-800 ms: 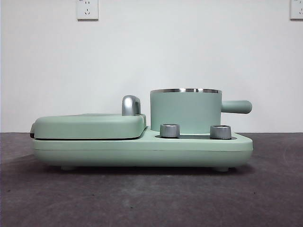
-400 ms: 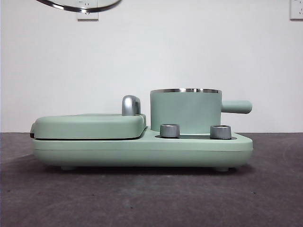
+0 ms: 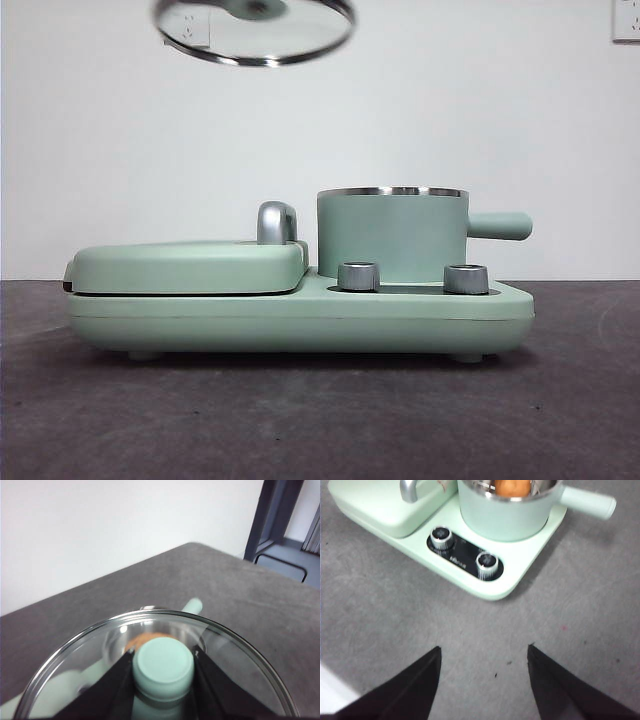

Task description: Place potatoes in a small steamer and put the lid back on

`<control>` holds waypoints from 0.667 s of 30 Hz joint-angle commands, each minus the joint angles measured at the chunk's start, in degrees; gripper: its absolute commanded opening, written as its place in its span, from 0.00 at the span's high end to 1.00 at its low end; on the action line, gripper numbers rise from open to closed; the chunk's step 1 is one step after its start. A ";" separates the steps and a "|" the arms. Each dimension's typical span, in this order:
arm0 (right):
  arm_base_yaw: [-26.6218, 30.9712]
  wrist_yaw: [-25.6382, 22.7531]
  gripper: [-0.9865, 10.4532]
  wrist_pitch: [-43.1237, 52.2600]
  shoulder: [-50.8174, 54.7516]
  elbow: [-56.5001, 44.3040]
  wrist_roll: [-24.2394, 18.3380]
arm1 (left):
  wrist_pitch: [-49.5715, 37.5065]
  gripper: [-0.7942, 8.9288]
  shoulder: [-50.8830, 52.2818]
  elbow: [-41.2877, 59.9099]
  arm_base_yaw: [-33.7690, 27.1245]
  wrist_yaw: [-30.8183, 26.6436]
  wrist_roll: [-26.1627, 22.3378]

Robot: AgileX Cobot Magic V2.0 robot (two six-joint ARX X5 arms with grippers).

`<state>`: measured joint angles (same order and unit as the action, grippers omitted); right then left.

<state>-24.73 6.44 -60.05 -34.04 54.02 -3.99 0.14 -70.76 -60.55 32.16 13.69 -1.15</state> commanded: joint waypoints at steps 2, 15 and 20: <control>-0.37 0.20 0.68 -0.33 1.38 -0.44 1.46 | -8.96 0.90 -6.27 -1.75 1.33 0.31 2.10; -0.37 0.22 0.68 -0.79 1.62 -0.46 1.44 | -13.07 0.90 -27.21 -16.24 2.45 0.31 3.13; -0.37 0.24 0.68 -0.46 1.62 -0.46 1.44 | -13.05 0.90 -32.63 -21.14 2.80 0.31 2.89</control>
<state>-24.73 6.46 -61.04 -32.23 53.30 -3.11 -11.20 -102.41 -79.44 34.26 13.72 1.72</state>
